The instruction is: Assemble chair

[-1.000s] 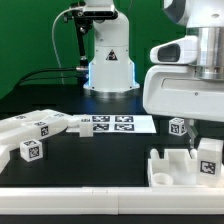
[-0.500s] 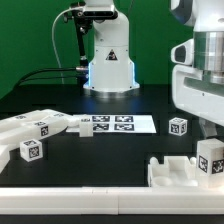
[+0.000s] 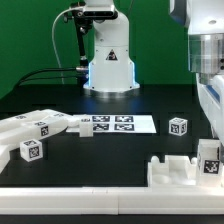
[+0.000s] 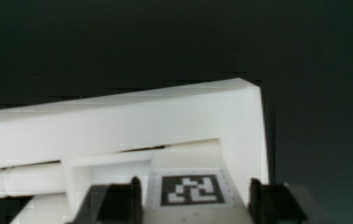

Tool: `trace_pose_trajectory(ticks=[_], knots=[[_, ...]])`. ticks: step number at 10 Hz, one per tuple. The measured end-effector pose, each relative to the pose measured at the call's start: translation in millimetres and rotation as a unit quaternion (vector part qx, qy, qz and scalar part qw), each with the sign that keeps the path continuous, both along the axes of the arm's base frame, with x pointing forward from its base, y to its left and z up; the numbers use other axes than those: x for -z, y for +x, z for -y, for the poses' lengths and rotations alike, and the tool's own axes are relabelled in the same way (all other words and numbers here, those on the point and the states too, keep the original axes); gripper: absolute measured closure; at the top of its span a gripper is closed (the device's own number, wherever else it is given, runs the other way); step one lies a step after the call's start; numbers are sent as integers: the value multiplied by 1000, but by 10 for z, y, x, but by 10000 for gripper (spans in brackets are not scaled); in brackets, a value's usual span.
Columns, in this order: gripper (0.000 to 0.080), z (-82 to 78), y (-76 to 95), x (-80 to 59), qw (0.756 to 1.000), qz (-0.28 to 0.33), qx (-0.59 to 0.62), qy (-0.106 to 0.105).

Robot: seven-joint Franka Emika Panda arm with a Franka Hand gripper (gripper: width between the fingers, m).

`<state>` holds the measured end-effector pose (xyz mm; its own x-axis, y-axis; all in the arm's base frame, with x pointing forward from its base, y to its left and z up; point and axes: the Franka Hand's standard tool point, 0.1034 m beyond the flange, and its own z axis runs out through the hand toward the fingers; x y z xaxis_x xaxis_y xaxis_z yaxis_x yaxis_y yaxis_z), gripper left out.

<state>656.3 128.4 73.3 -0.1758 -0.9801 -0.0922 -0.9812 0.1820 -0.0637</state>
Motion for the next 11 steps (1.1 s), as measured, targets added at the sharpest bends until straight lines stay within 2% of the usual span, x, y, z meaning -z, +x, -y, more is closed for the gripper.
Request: trace_pose_trajectory(ticks=[3,4,5,6,7,8,9,11], knots=[[514,1,-3,4,1000,-2,16,0],[309,1,-4,7,1000,-2,16,0],[309,-9,-6,1,1000,-1,14,0],[187,-56,-58,-64,1000,3,4,1],[157,-75,-232,-193,1000,3,-11,5],[157,-59,-296,-273,1000,0,-22,7],[151,-52,-279,-335,1000,3,-27,8],[150,-52,-292,-290,1000,1,-28,7]])
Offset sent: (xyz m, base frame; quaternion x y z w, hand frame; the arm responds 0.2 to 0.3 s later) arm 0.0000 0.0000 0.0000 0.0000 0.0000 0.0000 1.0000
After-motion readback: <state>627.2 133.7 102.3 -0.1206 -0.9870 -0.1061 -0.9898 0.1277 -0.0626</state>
